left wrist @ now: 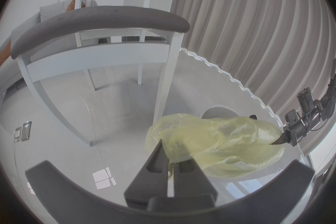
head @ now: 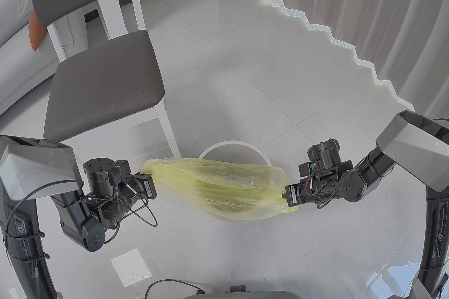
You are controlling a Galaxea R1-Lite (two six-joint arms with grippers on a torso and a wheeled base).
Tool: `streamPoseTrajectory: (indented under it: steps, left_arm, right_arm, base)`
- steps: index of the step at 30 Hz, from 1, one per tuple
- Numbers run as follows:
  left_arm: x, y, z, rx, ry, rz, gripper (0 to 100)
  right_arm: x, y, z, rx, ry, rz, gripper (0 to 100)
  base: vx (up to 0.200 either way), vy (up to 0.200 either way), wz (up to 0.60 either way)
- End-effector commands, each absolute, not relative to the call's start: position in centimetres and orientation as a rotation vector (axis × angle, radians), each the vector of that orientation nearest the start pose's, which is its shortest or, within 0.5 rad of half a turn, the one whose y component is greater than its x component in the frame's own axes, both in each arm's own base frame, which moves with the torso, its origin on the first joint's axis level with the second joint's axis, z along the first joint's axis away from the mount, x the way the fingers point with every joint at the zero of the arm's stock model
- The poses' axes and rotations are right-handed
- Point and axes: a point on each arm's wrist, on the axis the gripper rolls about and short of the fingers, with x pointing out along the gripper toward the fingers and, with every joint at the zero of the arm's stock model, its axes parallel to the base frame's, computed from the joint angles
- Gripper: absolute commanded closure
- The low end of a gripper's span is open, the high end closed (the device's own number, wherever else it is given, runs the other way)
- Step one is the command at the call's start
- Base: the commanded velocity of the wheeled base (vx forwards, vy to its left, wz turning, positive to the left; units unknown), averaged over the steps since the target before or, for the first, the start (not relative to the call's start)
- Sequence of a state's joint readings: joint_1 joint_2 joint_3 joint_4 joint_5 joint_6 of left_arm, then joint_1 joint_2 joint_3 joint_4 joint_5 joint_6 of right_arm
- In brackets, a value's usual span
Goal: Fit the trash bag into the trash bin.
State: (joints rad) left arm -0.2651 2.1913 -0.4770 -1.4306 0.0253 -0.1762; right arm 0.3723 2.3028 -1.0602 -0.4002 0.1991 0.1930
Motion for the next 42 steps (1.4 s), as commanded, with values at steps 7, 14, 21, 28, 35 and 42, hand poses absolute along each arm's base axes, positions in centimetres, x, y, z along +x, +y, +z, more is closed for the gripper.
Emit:
streamPoseTrajectory:
  steps: [7,14,21,28,35,42]
  left_arm:
    - [35.2,-12.8,0.5,-0.139,0.258,-0.303,100]
    - [36.9,-14.3,0.4,-0.144,0.242,-0.323,100]
    - [36.1,-14.0,0.1,-0.145,0.276,-0.32,100]
    - [35.4,-14.4,-0.6,-0.138,0.305,-0.332,100]
    - [35.2,-14.6,-1.1,-0.136,0.316,-0.338,100]
    - [35.1,-14.6,-0.7,-0.142,0.289,-0.341,100]
  right_arm:
    - [38.2,13.4,1.1,0.122,0.862,0.418,100]
    - [39.3,12.4,1.7,0.141,0.832,0.397,100]
    - [38.8,12.1,1.2,0.139,0.857,0.394,100]
    - [38.4,12.5,0.3,0.131,0.884,0.399,100]
    - [38.2,12.1,0.0,0.107,0.893,0.403,0]
    - [37.4,11.0,3.1,0.116,0.835,0.391,0]
  base:
    - [0.0,0.0,0.0]
    - [0.0,0.0,0.0]
    - [0.0,0.0,0.0]
    - [0.0,0.0,0.0]
    - [0.0,0.0,0.0]
    - [0.0,0.0,0.0]
